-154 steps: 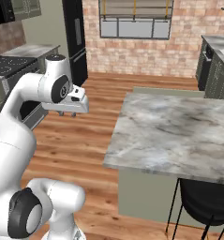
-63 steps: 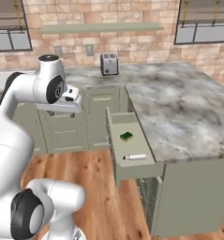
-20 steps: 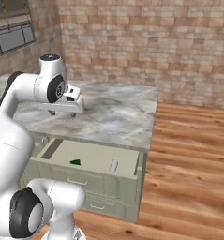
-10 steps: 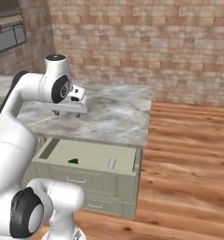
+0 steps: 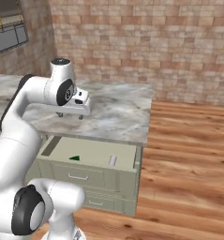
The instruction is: Restock the sink supplies by placing the sponge and soap dispenser on the counter and next to the sink. Make sure the soap dispenser is upright.
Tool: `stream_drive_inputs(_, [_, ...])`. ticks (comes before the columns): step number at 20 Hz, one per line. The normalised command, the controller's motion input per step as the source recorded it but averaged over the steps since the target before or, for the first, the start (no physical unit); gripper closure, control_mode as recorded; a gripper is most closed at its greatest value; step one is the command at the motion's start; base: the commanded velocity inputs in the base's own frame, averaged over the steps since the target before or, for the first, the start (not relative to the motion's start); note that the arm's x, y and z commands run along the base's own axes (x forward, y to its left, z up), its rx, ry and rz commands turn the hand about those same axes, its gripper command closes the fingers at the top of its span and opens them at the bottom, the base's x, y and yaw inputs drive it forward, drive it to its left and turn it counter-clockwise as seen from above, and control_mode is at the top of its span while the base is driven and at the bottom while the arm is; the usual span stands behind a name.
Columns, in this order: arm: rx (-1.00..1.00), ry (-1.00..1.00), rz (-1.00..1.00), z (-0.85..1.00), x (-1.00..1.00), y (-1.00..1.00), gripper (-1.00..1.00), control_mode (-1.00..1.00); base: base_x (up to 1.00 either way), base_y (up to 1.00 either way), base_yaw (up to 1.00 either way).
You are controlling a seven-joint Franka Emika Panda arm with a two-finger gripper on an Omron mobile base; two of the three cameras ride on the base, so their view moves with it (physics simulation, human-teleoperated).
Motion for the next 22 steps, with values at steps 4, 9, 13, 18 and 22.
stream_drive_inputs(4, [0.04, 0.07, 0.00, -1.00, 0.66, -0.61, -1.00, -1.00, 0.00, 0.00, 0.00])
stream_drive_inputs(9, [0.00, 0.06, 0.00, -1.00, 0.16, -0.13, -1.00, -1.00, 0.00, 0.00, 0.00])
stream_drive_inputs(13, [0.00, 0.03, 0.00, -1.00, -0.01, -0.26, -1.00, -1.00, 0.00, 0.00, 0.00])
stream_drive_inputs(18, [0.02, 0.01, -0.01, -0.81, 0.07, -0.22, -1.00, -1.00, 0.00, 0.00, 0.00])
stream_drive_inputs(22, [0.12, 0.05, -0.04, -0.55, 0.29, -0.46, -1.00, -1.00, 0.00, 0.00, 0.00])
